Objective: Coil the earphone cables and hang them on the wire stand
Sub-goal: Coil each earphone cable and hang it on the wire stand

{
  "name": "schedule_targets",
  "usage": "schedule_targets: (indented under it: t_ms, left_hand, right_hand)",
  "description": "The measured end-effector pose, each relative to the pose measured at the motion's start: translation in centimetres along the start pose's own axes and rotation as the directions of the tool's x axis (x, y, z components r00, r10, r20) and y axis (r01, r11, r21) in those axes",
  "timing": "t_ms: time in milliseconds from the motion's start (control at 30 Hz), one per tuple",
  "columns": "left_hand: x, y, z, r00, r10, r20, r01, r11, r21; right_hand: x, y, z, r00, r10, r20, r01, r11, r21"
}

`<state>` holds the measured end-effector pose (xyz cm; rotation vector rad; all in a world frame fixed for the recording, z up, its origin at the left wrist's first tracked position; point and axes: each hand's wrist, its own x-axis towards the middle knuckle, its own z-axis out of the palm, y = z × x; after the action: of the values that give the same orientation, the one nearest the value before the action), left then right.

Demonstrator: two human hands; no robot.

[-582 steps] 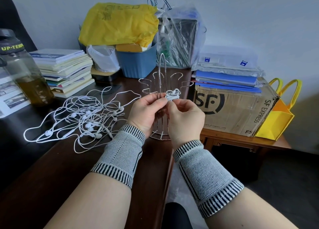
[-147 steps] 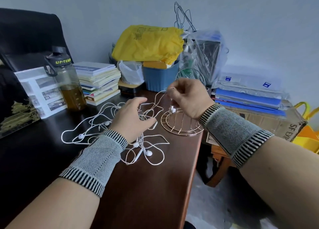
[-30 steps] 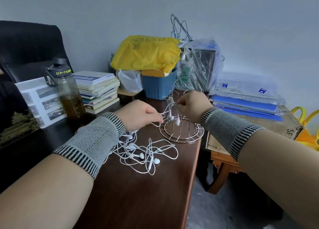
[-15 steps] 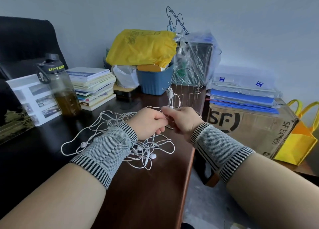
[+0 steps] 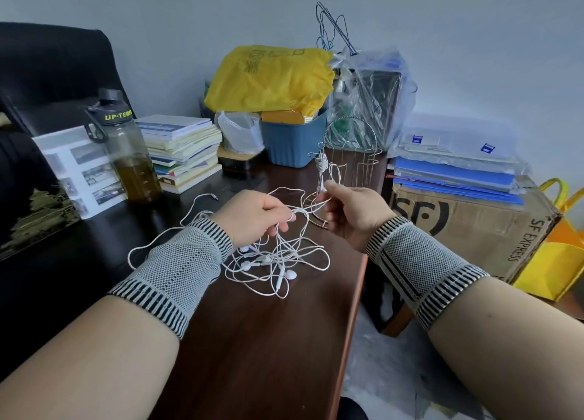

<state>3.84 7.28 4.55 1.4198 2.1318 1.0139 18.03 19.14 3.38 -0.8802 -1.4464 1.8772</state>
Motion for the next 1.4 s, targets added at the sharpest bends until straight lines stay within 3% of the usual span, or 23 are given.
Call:
schedule_targets:
  t_ms: [167, 433, 600, 767, 867, 900, 967, 1000, 1067, 1133, 1233, 1267, 1333, 1400]
  left_hand:
    - [0.0, 0.2, 0.2, 1.0, -0.02, -0.022, 0.018, 0.993, -0.12]
    - [-0.1, 0.2, -0.9, 0.982, -0.177, -0.064, 0.123, 0.861, -0.494]
    - [0.1, 0.0, -2.1, 0.925, -0.334, -0.183, 0.078, 0.636, -0.768]
    - [1.0, -0.4, -2.3, 0.815, -0.515, -0.264, -0.011, 0.443, -0.897]
    - [0.6, -0.3, -2.5, 0.885, -0.446, -0.136, 0.007, 0.304, -0.953]
    - [0.3, -0.3, -2.6, 0.917, -0.392, -0.074, 0.07, 0.341, -0.937]
    - [-0.2, -0.4, -2.5, 0.948, -0.318, 0.014, 0.207, 0.581, -0.787]
    - [-0.4, -0.4, -2.3, 0.955, -0.296, 0.031, 0.238, 0.699, -0.674]
    - [-0.8, -0.3, -2.0, 0.965, -0.249, 0.077, 0.254, 0.831, -0.494]
    - [-1.1, -0.1, -1.8, 0.953, -0.161, 0.256, 0.26, 0.868, -0.423]
    - [-1.6, 0.6, -1.2, 0.833, -0.073, 0.548, 0.249, 0.935, -0.253]
    - [-1.5, 0.9, -0.7, 0.819, -0.077, 0.568, 0.22, 0.957, -0.188]
    - [-1.1, 1.3, -0.1, 0.86, -0.11, 0.499, 0.2, 0.971, -0.131]
    - [-0.7, 1.3, 0.0, 0.877, -0.155, 0.455, 0.259, 0.95, -0.175]
  right_hand:
    - [-0.5, 0.2, 0.2, 0.993, 0.037, 0.115, -0.037, 0.999, -0.002]
    - [-0.5, 0.0, -0.6, 1.0, 0.002, 0.003, -0.002, 1.0, 0.006]
    - [-0.6, -0.2, -0.8, 0.999, 0.01, -0.044, -0.01, 1.0, 0.011]
    - [-0.6, -0.3, -0.1, 0.996, -0.019, -0.089, 0.018, 1.0, -0.015]
    - [-0.6, -0.5, 0.2, 0.994, -0.04, -0.101, 0.042, 0.999, 0.018]
    - [-0.6, -0.5, 0.2, 0.995, -0.044, -0.092, 0.047, 0.998, 0.033]
    - [-0.7, -0.5, 0.1, 0.998, -0.042, -0.056, 0.045, 0.998, 0.054]
    - [-0.7, -0.5, 0.0, 0.999, -0.036, -0.039, 0.039, 0.997, 0.061]
    - [-0.7, -0.3, 0.0, 1.0, -0.018, -0.014, 0.019, 0.997, 0.073]
    - [-0.6, -0.2, 0.0, 1.0, -0.001, -0.006, 0.002, 0.996, 0.084]
    - [-0.5, 0.0, -0.1, 1.0, 0.006, -0.005, -0.005, 0.996, 0.093]
    - [-0.5, 0.0, -0.2, 1.0, 0.001, -0.004, 0.0, 0.995, 0.096]
    - [-0.4, 0.0, -0.2, 1.0, -0.009, -0.004, 0.01, 0.996, 0.094]
    - [-0.5, 0.1, -0.2, 1.0, -0.009, -0.009, 0.01, 0.996, 0.087]
